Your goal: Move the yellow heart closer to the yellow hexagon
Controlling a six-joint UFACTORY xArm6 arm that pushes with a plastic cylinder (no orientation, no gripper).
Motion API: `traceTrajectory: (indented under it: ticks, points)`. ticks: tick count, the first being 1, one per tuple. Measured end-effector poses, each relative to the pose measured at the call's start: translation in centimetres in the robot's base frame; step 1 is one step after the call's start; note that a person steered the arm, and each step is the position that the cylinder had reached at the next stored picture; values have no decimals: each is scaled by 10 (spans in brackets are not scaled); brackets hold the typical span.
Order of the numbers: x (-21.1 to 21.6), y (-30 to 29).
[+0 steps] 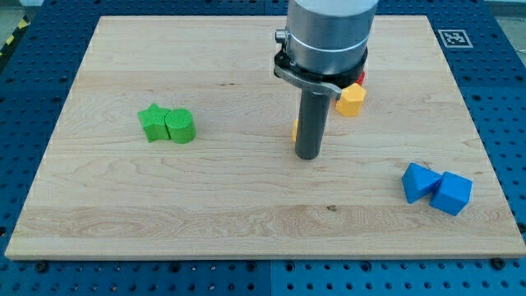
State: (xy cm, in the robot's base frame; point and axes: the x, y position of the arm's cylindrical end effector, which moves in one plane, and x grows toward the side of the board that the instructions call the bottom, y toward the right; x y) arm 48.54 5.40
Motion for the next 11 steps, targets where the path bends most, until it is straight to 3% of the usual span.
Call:
traceTrajectory:
  ticks: [3, 7, 11]
  points:
    - [-18, -35]
    - [-22, -36]
    - [-43, 4]
